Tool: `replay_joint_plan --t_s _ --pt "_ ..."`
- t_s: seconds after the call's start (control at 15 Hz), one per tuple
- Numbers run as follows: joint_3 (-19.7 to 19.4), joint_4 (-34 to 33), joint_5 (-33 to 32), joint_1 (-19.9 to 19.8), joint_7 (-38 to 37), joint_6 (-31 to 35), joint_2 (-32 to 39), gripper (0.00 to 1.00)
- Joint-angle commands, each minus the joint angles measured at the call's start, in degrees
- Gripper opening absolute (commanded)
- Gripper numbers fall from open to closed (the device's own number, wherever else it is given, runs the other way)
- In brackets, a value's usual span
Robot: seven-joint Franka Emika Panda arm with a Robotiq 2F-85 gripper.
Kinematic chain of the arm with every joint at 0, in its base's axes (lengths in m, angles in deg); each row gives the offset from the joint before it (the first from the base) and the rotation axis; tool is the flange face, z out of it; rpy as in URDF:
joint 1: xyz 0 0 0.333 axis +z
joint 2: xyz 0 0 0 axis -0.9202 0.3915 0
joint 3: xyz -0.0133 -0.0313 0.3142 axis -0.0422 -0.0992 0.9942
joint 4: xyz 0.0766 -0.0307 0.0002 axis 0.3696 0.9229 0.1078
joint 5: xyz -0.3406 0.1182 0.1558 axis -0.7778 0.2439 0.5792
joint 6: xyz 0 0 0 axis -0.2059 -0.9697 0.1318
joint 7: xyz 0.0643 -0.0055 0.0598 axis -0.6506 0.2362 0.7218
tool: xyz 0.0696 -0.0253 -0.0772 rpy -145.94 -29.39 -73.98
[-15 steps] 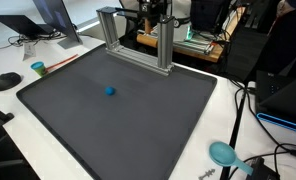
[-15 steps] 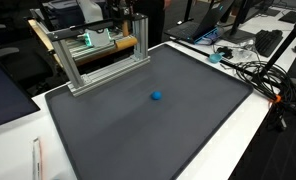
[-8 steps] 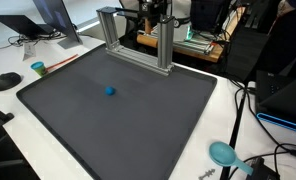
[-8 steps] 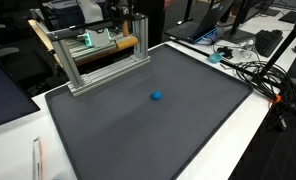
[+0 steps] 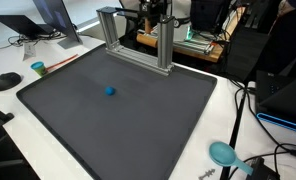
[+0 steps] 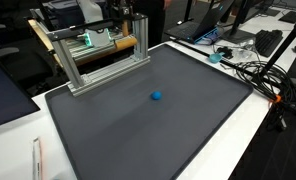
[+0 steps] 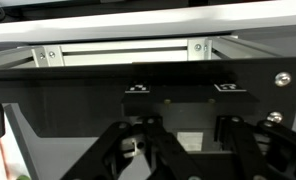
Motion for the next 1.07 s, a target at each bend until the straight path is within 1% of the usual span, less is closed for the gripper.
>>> replay_joint_plan --t_s 0.0,0.4,0.73,1.0 --pt "0.0 1.0 1.1 0.4 -1.6 -0.1 -1.3 0.22" --pt "-0.9 -2.5 0.9 0.5 0.6 -1.1 -0.6 0.22" --pt "-0.2 -6.8 0.1 0.2 -0.3 0.8 1.4 0.22" --pt "-0.2 -11.5 0.0 0.5 0.5 3.2 5.2 0.22"
